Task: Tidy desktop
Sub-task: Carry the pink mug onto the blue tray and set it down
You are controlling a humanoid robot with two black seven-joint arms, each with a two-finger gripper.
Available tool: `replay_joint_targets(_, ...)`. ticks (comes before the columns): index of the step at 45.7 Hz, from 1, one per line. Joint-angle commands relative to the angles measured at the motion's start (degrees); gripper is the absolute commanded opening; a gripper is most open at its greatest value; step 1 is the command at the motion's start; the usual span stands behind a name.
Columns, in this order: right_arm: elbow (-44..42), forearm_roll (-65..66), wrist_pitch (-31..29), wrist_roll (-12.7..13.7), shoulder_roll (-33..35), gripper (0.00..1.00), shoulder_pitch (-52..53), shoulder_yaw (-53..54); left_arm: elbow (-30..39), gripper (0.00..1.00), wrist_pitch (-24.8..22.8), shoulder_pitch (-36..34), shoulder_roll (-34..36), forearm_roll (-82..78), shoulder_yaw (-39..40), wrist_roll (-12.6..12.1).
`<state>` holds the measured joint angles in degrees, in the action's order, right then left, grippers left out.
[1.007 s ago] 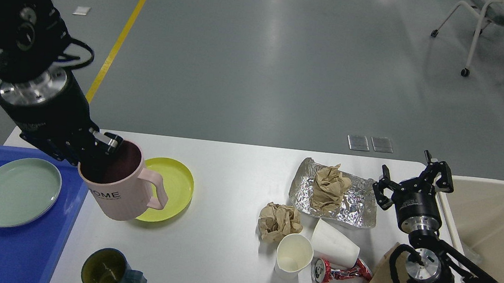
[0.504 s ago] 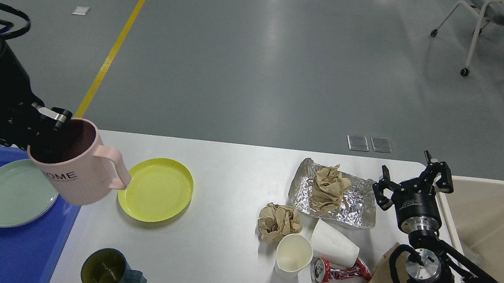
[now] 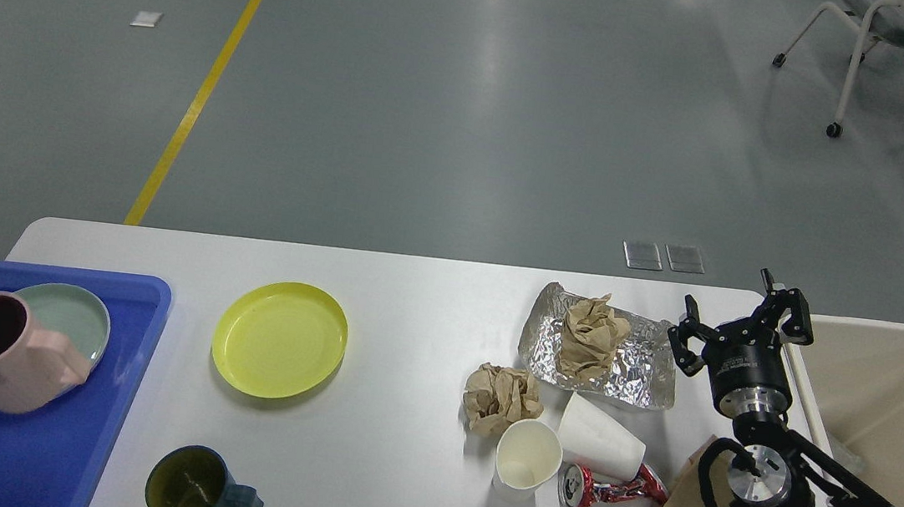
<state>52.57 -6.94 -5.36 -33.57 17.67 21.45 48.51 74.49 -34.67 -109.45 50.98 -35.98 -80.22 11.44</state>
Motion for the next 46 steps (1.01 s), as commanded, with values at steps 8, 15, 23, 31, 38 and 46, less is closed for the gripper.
replay_joint_targets(8,-0.01,0.0,0.0,0.0,-0.01,1.0,0.0,0.0,-8.39,0.0,4.61,24.8,2.37,-2.87,15.7,0.17)
replay_joint_targets(15,-0.01,0.0,0.0,0.0,-0.01,1.0,0.0,0.0,-18.23,0.0,4.7,37.63,1.23,-2.78,22.55,1.57)
replay_joint_targets(23,-0.1,0.0,0.0,0.0,-0.01,1.0,0.0,0.0,-21.76,0.0,4.44,42.57,1.14,-2.96,25.29,6.93)
replay_joint_targets(31,-0.01,0.0,0.0,0.0,-0.01,1.0,0.0,0.0,-21.76,0.0,4.26,42.66,0.96,-2.96,25.64,6.76)
replay_joint_targets(38,-0.01,0.0,0.0,0.0,-0.01,1.0,0.0,0.0,-22.02,0.0,4.08,41.87,1.14,-2.96,25.56,7.29)
replay_joint_targets(46,-0.01,0.0,0.0,0.0,-0.01,1.0,0.0,0.0,-22.2,0.0,4.17,41.69,1.14,-2.87,25.03,7.02)
